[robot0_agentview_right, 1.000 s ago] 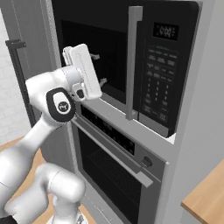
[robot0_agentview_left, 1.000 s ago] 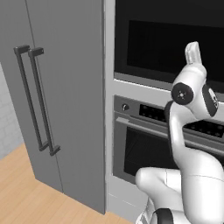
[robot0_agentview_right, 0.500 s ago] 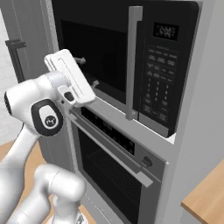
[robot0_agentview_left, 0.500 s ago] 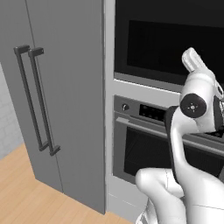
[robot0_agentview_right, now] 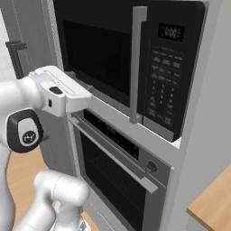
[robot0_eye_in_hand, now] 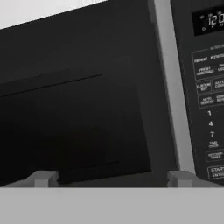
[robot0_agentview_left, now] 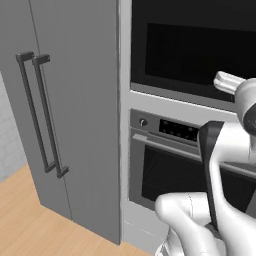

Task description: Pick the potato from the sink and place it in the bowl. Then pick the bowl and place it in the microwave. Then close the microwave door and press the start button.

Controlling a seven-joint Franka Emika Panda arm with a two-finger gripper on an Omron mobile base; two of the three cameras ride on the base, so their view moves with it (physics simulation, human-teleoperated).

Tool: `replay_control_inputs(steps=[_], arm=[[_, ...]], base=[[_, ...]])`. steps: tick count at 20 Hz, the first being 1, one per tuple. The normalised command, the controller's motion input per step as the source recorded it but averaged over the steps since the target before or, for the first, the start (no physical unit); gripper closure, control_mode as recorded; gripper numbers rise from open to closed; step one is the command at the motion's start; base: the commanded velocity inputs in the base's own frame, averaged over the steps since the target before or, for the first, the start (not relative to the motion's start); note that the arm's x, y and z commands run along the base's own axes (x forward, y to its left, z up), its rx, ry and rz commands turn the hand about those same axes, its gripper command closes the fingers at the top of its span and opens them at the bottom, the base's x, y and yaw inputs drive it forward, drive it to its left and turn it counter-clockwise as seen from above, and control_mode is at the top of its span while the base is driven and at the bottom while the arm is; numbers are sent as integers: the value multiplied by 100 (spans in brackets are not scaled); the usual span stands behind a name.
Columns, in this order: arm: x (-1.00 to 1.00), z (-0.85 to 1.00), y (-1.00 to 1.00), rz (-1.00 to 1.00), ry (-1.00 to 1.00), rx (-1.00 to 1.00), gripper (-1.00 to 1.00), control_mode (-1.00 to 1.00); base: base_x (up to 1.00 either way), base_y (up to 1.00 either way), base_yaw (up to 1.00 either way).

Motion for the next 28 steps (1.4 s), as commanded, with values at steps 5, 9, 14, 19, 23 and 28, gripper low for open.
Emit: replay_control_inputs(steps=[5,9,14,19,23,28], arm=[[-100,-3,6,0,-1,-11,100,-100],[-52,-1,0,-2,11,-19,100,-100],[-2,-32,-17,0,12,-13,100,-100],[0,-45,-42,0,3,-1,100,-100],[0,-36,-48,0,-4,6,100,-100],[0,-51,-30,0,-2,1,100,-100]], base=[[0,0,0],[0,0,0],[0,0,0],[0,0,0],[0,0,0],[0,0,0]])
